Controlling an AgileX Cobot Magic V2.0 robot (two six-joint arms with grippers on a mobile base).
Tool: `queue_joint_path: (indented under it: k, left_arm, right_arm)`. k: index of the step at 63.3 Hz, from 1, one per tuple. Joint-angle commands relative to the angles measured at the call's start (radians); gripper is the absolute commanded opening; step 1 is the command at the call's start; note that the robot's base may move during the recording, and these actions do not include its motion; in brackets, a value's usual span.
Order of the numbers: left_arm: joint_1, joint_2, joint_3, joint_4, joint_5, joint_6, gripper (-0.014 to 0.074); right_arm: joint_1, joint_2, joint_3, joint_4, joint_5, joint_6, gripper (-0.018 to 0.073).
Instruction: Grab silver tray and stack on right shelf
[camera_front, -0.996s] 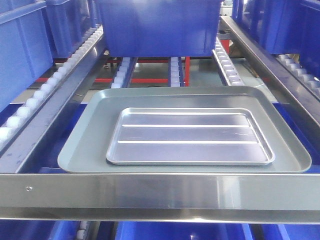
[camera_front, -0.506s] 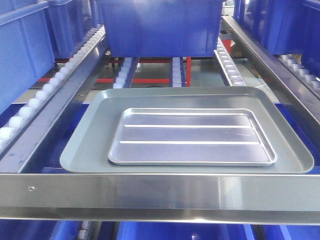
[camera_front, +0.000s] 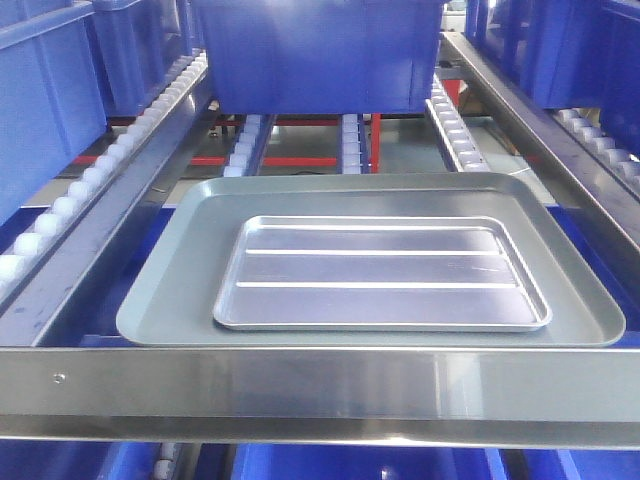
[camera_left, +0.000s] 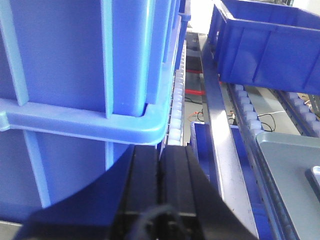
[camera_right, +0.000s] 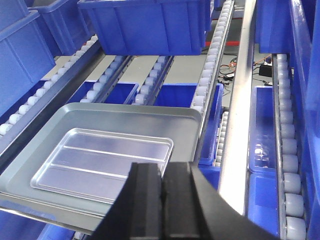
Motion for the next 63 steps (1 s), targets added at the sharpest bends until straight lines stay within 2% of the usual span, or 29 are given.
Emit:
queue_joint_path:
  k: [1, 52, 57, 63]
  left_arm:
    - [-0.001, -0.016, 0.022, -0.009, -0.094, 0.001, -0.0101]
    - [-0.001, -0.016, 0.02, -0.009, -0.094, 0.001, -0.0101]
    - [-0.001, -0.016, 0.02, -0.009, -0.094, 0.001, -0.0101]
    - [-0.001, -0.016, 0.02, -0.009, -0.094, 0.001, -0.0101]
  right_arm:
    - [-0.001, 0.012, -0.027, -0.024, -0.081, -0.009, 0.0057]
    - [-0.006, 0.012, -0.027, -0.022, -0.081, -0.008, 0.0057]
    - [-0.033, 0.012, -0.027, -0.021, -0.082, -0.015, 0.0057]
    - [-0.115, 0.011, -0.024, 0.002, -0.085, -0.086, 0.0057]
